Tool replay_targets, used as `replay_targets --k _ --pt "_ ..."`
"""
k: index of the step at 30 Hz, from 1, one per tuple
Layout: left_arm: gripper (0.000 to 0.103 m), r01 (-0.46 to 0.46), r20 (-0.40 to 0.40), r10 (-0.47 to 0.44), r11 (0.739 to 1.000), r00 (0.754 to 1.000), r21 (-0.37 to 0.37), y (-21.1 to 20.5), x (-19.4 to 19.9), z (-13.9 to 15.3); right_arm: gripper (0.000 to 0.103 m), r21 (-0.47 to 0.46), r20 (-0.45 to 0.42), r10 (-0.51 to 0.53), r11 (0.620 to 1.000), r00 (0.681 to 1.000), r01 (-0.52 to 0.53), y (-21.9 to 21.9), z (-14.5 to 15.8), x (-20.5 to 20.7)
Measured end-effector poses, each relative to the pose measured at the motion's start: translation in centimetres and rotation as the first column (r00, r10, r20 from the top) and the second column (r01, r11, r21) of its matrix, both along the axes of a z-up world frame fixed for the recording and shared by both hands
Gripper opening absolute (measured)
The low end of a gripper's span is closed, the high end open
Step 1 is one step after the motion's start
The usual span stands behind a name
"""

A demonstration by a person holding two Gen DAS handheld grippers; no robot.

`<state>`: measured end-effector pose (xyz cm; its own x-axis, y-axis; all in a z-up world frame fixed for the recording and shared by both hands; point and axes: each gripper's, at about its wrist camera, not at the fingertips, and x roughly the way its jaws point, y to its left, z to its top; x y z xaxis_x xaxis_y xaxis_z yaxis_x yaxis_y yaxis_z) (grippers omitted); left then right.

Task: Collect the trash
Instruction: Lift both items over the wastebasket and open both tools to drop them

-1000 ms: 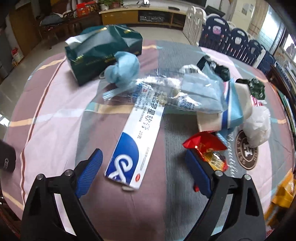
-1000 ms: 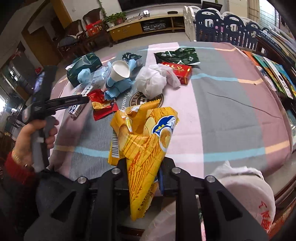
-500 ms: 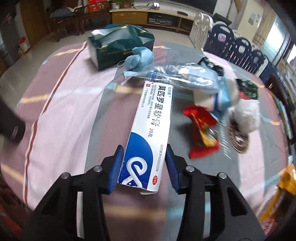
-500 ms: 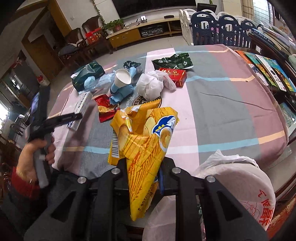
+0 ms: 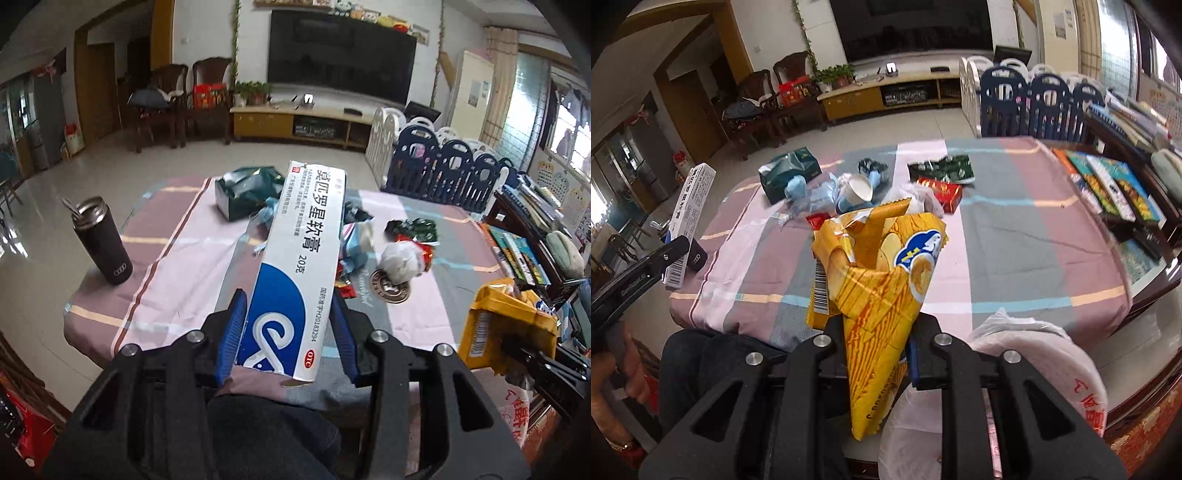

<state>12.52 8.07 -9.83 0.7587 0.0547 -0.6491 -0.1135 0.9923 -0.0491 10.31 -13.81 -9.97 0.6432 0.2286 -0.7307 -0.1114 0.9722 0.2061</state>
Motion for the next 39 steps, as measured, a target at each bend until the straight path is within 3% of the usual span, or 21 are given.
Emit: replay_targets --k 6,16,39 --pt "0.046 0.076 0.065 -0.076 0.997 0.995 0.000 -2.8 -3.6 3.0 0.021 -0.050 0.061 -0.001 0.999 0.998 0.004 -1.1 2.8 -3.0" --pt "0.046 0.152 0.116 -0.154 0.988 0.981 0.033 -6.2 -6.6 5.4 0.021 -0.054 0.086 -0.106 0.992 0.991 0.111 -5.6 4.4 -6.3" --pt "0.046 0.162 0.094 -0.164 0.986 0.982 0.033 -6.6 -6.5 5.3 0.021 0.001 0.040 -0.096 0.995 0.995 0.096 -5.6 2.6 -6.6"
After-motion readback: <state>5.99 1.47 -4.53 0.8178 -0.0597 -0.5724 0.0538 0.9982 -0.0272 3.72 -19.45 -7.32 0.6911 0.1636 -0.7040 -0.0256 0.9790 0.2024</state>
